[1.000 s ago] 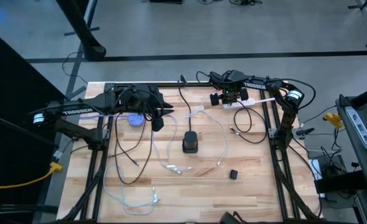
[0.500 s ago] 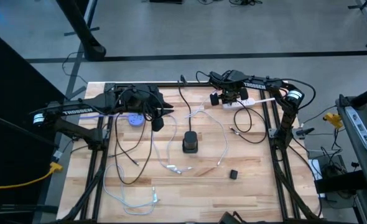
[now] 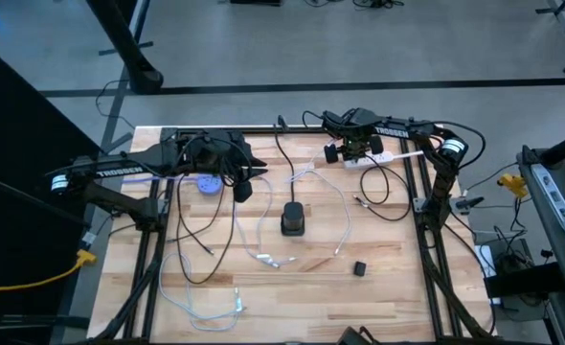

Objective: Insert USB
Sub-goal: Insert the white charger cable into the white outlet extension

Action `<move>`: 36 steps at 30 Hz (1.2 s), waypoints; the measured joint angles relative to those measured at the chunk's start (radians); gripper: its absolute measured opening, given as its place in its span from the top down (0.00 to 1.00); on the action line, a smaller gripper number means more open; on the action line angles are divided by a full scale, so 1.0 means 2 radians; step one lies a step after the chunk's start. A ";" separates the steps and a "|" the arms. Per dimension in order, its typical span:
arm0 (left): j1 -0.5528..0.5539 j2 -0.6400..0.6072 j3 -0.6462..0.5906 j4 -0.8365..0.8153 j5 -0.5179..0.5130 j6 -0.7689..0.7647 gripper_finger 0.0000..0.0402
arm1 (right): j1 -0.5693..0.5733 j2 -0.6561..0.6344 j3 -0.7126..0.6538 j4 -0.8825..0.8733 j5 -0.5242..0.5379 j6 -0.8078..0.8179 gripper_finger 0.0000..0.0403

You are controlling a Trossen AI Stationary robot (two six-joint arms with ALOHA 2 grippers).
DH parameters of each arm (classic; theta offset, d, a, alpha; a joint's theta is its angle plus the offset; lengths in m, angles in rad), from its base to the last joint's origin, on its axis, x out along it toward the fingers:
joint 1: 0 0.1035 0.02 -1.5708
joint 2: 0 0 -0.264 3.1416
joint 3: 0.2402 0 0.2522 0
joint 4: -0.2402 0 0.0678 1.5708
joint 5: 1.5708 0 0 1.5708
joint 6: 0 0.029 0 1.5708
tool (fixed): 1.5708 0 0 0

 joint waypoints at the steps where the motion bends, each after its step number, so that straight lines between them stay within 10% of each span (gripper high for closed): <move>1: 0.000 0.000 0.000 0.000 0.000 0.000 0.84 | 0.000 0.000 0.000 0.000 -0.001 0.000 0.97; 23: 0.000 0.000 0.000 -0.004 0.000 -0.004 0.84 | -0.007 0.028 0.001 -0.008 -0.043 0.001 0.96; 36: 0.000 0.000 0.000 -0.004 0.000 -0.004 0.84 | -0.003 0.014 0.080 -0.087 -0.053 -0.017 0.58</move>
